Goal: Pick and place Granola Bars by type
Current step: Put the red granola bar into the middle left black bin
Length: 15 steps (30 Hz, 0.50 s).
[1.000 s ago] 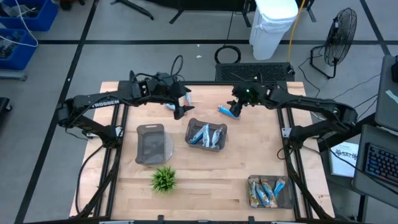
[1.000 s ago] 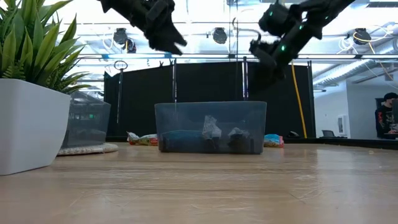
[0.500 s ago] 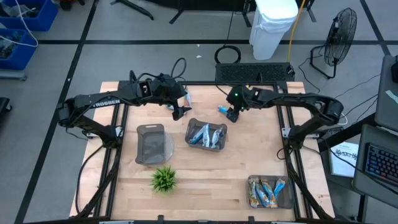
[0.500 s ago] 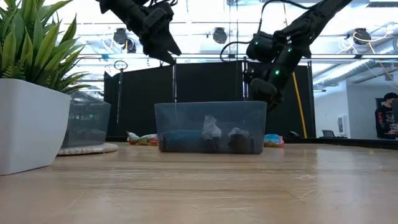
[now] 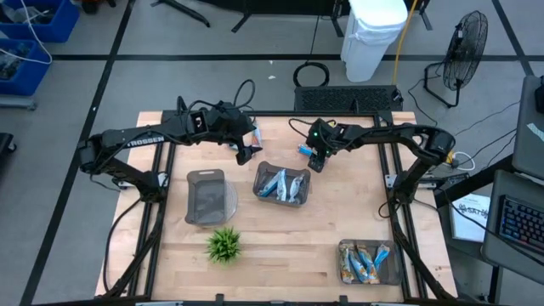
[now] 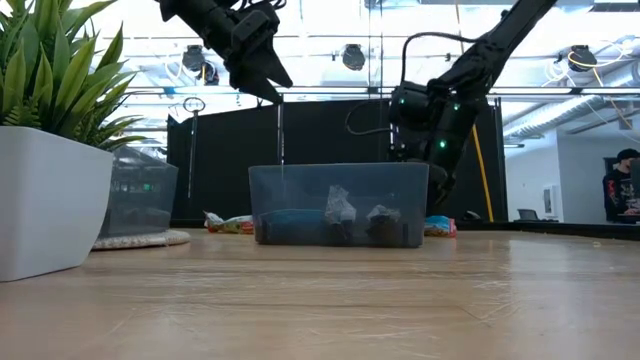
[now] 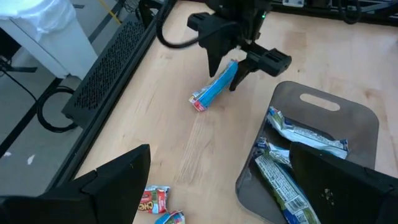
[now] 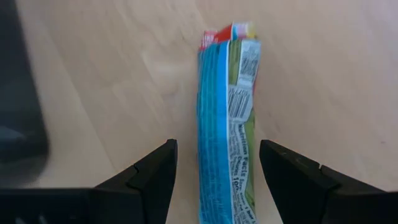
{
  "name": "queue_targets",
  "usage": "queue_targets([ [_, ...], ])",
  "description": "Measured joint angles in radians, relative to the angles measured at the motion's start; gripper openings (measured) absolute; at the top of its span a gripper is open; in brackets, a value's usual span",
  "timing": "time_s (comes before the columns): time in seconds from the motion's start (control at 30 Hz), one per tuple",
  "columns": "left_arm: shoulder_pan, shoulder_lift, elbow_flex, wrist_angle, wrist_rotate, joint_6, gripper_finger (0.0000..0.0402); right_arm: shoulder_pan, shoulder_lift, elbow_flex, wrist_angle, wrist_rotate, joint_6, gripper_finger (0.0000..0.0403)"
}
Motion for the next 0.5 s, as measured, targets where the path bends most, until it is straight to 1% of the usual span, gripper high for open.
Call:
queue_targets([
  [0.13, 0.000, 0.000, 0.000, -0.001, 0.001, -0.005, 0.0388, 0.000, 0.025, 0.000, -0.001, 0.000, -0.014, 0.0219],
  [0.27, 0.000, 0.000, 0.000, -0.001, 0.002, -0.005, 0.0388, -0.007, 0.028, -0.001, -0.003, 0.000, -0.016, 0.0194],
  [0.37, 0.000, 0.000, 0.000, -0.002, 0.002, -0.005, 0.0388, -0.013, 0.022, -0.001, -0.006, 0.002, -0.039, 0.0153],
  [0.5, 0.000, 0.000, 0.000, -0.002, 0.002, -0.005, 0.0388, -0.013, 0.021, -0.001, -0.006, 0.002, -0.069, 0.0078],
])
